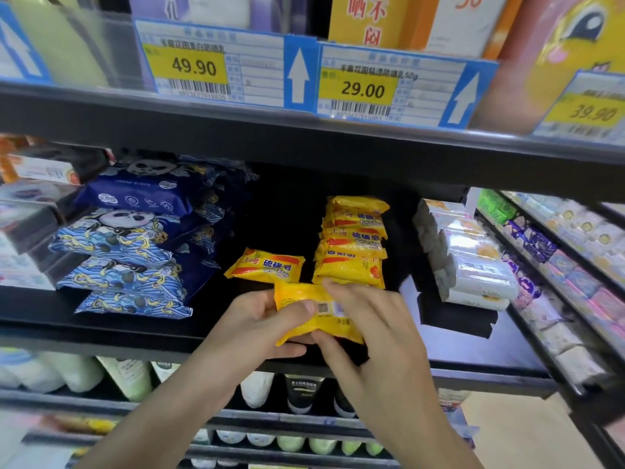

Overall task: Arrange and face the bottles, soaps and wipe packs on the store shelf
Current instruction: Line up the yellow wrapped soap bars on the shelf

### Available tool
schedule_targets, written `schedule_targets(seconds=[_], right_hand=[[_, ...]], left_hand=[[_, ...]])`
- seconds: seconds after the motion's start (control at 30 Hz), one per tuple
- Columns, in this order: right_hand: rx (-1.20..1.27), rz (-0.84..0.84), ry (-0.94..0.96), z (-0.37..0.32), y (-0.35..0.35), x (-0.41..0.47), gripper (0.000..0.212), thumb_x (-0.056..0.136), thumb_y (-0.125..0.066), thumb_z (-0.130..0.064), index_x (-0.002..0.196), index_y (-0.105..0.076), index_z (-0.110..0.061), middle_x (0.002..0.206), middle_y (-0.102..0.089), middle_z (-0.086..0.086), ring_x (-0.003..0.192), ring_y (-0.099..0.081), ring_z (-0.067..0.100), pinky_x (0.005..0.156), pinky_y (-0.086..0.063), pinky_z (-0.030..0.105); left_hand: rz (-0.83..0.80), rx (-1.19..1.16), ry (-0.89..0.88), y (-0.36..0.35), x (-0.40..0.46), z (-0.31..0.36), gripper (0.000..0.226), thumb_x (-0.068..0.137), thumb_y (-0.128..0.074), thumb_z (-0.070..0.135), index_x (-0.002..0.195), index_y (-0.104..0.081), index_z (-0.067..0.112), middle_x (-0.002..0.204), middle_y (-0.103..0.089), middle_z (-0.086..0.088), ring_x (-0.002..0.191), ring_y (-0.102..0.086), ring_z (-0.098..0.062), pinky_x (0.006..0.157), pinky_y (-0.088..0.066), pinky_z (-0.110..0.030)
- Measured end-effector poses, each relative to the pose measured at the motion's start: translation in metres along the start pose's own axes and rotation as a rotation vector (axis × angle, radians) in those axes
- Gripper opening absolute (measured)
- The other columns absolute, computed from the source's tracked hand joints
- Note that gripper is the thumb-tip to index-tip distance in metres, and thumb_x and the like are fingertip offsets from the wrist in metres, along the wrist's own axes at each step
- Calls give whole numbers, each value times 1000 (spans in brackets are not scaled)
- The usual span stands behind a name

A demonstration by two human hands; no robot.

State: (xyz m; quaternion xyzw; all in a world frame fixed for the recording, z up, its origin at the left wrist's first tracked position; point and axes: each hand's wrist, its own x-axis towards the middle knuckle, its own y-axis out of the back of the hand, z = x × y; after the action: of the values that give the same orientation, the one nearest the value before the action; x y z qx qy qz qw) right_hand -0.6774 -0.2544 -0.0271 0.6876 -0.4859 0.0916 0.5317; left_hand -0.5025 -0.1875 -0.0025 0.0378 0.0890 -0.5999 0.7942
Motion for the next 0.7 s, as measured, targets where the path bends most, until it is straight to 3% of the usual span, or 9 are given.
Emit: schedule_targets(seconds=[0.07, 0.13, 0.27, 0.33, 0.4, 0.5, 0.7], right_hand=[[121, -50, -110, -3, 5, -3, 66, 90, -77, -43, 148, -47, -35, 142, -47, -19, 134, -48, 13, 104, -43, 25], [204, -14, -217, -6, 10, -5, 61, 89, -75, -44, 144, -49, -39, 139, -47, -21, 134, -48, 13, 101, -44, 26], [354, 92, -498, -9, 20, -4, 36, 85, -68, -52, 120, -60, -50, 95, -62, -11, 88, -61, 12, 71, -46, 20], [477, 34, -642, -9, 25, 2, 31, 86, -68, -49, 116, -61, -49, 73, -63, -3, 64, -58, 10, 62, -45, 23], [607, -43, -776, -8, 30, 9, 29, 91, -67, -42, 120, -62, -43, 65, -63, 4, 50, -52, 9, 54, -41, 25], [768, -140, -935, -11, 35, 18, 26, 96, -64, -38, 121, -64, -34, 66, -66, 10, 44, -45, 16, 42, -35, 25], [875, -274, -1033, -18, 34, 22, 31, 94, -61, -50, 118, -66, -30, 82, -75, 16, 49, -49, 22, 45, -33, 26]], left_hand=[[23, -19, 25, 1, 0, -2, 22, 97, -66, 26, 115, -75, 17, 107, -80, -2, 100, -77, -18, 86, -61, -34], [53, -34, 36, 2, -1, -2, 22, 97, -66, 25, 114, -74, 16, 105, -80, -1, 97, -77, -19, 84, -62, -33], [67, 24, -1, 6, -4, -1, 16, 98, -65, 23, 110, -75, 19, 104, -80, 5, 95, -77, -13, 79, -63, -26], [63, 56, -21, 8, -4, -1, 15, 98, -66, 21, 110, -75, 20, 105, -80, 7, 99, -76, -10, 79, -62, -25], [53, 95, -44, 10, -4, -1, 16, 97, -67, 19, 111, -74, 22, 106, -80, 9, 101, -75, -9, 80, -62, -24], [15, 176, -92, 15, -4, -2, 20, 97, -67, 21, 115, -71, 27, 110, -78, 13, 106, -73, -8, 86, -60, -27], [-57, 217, -185, 17, -9, -4, 25, 93, -69, 24, 118, -70, 26, 116, -77, 11, 112, -70, -5, 99, -50, -28]])
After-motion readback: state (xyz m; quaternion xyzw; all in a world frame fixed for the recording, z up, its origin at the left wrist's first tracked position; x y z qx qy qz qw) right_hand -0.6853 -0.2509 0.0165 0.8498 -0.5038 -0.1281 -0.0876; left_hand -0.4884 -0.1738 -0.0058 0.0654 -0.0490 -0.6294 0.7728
